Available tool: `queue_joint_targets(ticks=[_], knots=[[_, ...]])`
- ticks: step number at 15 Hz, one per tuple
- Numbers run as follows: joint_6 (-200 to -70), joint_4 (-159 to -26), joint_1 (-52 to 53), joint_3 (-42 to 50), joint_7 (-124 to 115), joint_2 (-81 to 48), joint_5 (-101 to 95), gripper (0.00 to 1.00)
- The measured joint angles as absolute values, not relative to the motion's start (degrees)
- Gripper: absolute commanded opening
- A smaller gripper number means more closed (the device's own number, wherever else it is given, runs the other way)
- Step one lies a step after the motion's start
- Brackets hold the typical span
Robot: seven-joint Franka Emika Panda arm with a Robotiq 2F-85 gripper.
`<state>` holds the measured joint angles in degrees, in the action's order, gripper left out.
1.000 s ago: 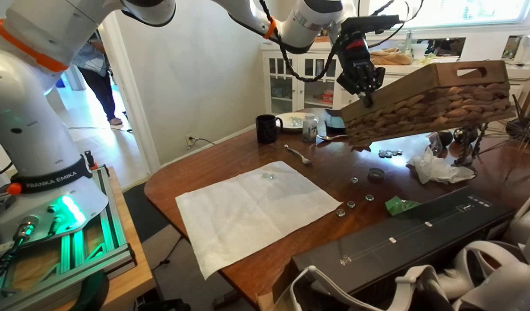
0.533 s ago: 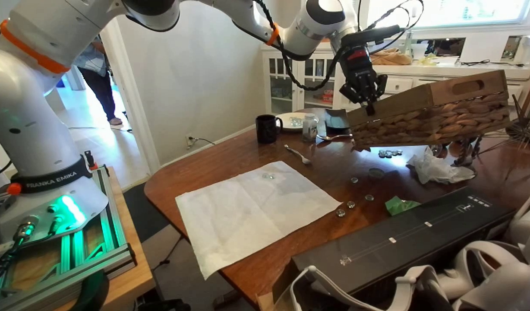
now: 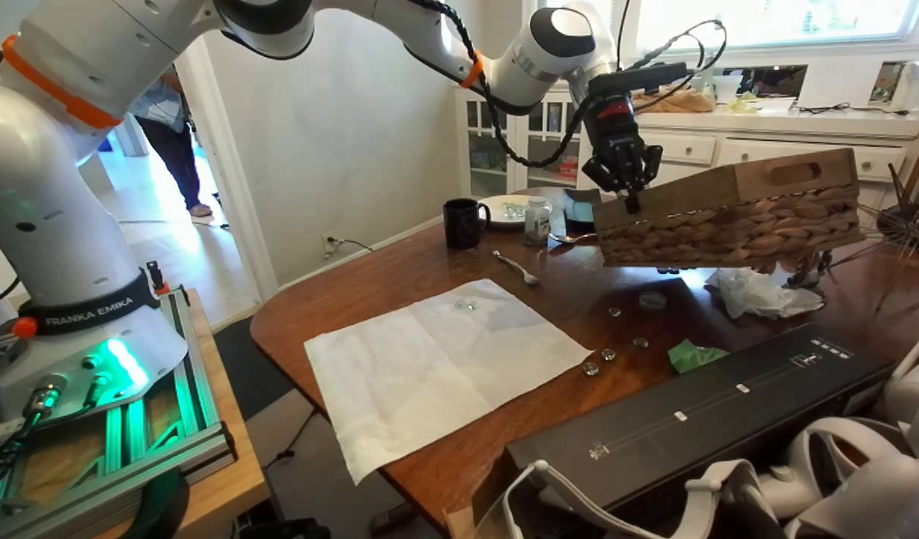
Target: Move the brown box backwards
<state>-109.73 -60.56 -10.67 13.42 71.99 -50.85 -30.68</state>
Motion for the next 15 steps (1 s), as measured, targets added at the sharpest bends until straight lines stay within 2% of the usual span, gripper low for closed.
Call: queue_joint_targets(ticks=[8,15], knots=[[-114.8,-60.7,-10.0,11.8,70.5,-52.6,-30.7,0.04],[-132.1,-63.3,-10.8,9.2,71.7,-53.2,-30.2,0.04]])
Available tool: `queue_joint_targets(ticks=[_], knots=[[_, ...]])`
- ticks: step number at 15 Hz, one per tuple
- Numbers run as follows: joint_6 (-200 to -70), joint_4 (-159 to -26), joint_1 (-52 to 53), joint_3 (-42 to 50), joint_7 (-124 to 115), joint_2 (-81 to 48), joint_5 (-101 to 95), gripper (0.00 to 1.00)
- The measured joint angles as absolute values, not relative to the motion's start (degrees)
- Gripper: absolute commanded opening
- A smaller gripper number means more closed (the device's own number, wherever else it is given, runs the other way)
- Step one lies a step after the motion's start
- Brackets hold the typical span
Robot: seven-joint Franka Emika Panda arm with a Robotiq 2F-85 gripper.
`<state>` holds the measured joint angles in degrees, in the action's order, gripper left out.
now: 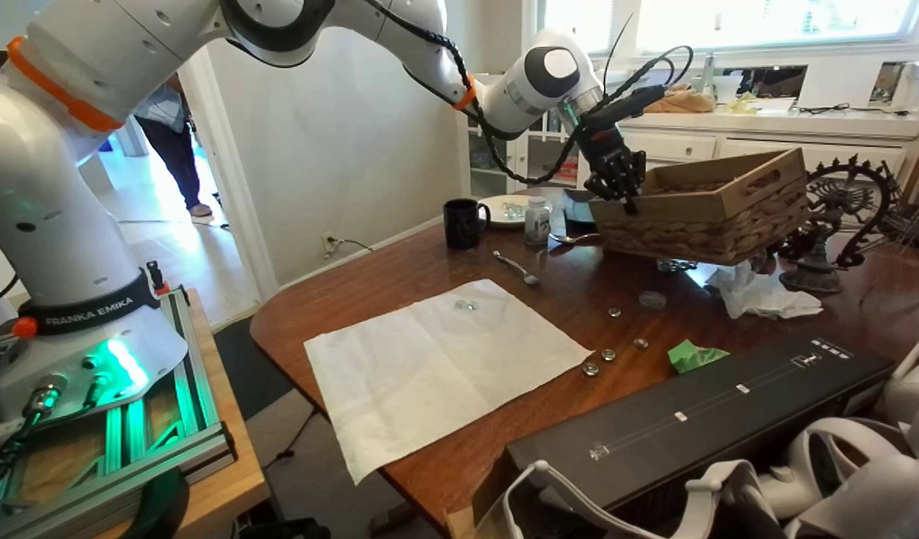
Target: Move the brown box backwards
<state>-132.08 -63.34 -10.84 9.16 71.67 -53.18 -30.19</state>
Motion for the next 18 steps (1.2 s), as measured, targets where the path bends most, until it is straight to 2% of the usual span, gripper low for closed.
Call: queue_joint_targets(ticks=[18], knots=[[-130.9,-63.7,-11.1,4.5,81.6,-52.4,-22.4,0.04]])
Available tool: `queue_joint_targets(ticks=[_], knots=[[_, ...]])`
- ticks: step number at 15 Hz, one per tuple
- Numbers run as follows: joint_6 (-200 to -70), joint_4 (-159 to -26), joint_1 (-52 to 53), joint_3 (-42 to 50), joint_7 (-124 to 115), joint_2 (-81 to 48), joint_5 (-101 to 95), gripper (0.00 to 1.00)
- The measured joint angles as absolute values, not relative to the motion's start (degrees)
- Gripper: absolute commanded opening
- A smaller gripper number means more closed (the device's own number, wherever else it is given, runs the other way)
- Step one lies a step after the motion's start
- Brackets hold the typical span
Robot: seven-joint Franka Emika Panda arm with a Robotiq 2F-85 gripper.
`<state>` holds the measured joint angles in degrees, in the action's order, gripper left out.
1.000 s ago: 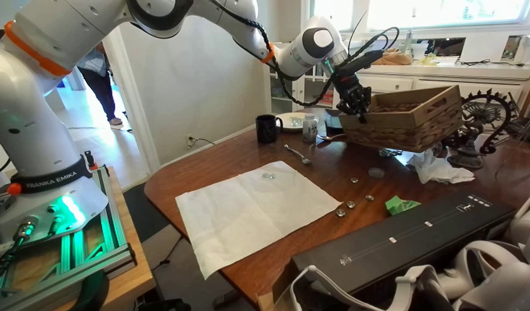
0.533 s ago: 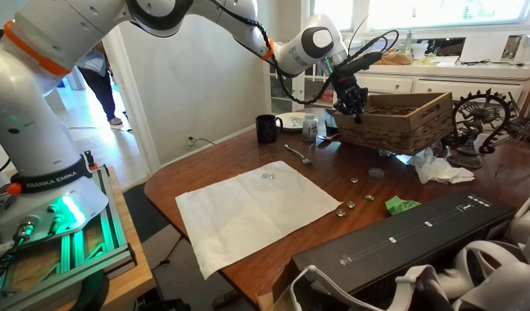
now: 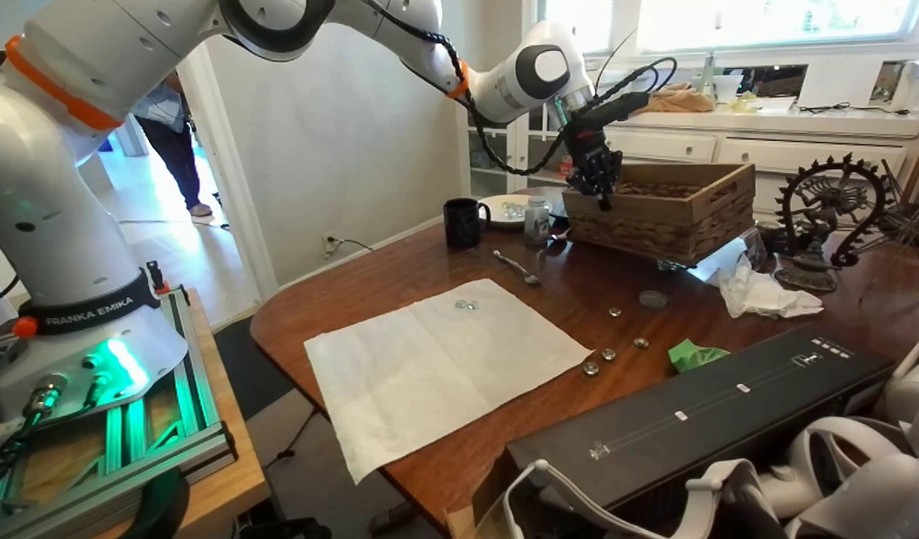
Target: Move the brown box backwards
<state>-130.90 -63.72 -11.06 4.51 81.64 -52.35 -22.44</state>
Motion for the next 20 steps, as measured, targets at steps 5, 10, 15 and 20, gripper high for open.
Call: queue_joint_targets(ticks=[5,10,15,20], knots=[[-130.3,-63.7,-12.5,3.1,84.3,-52.5,-18.3,0.04],[-128.4,-63.7,-14.1,2.3,85.8,-52.6,-14.6,0.04],[-127.5,-63.5,-15.3,1.8,87.6,-52.5,-13.3,0.48],[-124.3,-63.4,-14.9,3.4,87.6,-51.8,-13.6,0.85]])
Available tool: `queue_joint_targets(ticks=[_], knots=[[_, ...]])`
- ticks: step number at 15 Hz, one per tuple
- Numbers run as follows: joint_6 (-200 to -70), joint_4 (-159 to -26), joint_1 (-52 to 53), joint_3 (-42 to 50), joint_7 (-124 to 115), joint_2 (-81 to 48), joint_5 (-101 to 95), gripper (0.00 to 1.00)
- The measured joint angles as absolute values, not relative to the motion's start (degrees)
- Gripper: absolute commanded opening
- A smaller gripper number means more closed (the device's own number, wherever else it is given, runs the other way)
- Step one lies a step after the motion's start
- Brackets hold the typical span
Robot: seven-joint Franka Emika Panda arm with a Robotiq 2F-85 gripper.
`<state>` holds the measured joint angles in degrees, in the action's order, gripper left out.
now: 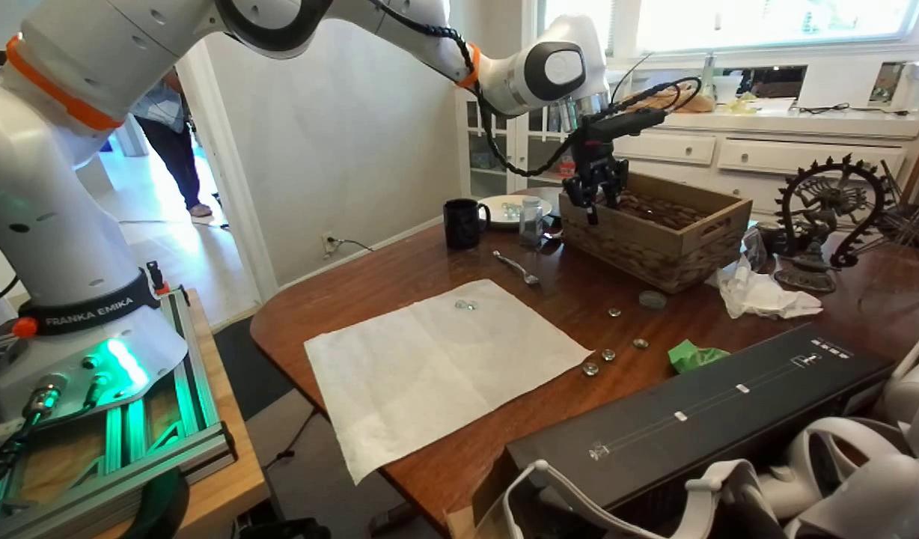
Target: Move the brown box backwards
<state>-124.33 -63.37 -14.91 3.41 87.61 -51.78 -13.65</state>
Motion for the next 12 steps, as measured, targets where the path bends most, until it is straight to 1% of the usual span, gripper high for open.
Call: queue_joint_targets(ticks=[2,3,6,12], knots=[[-123.6,-63.4,-14.4,4.2,87.6,-51.1,-14.2,0.99],[-123.4,-63.6,-14.1,4.4,87.9,-50.4,-14.7,1.0],[-123.4,-66.3,-12.2,4.9,89.6,-46.9,-18.7,1.0],[-125.5,-79.0,-5.2,3.6,95.6,-36.3,-26.3,1.0]])
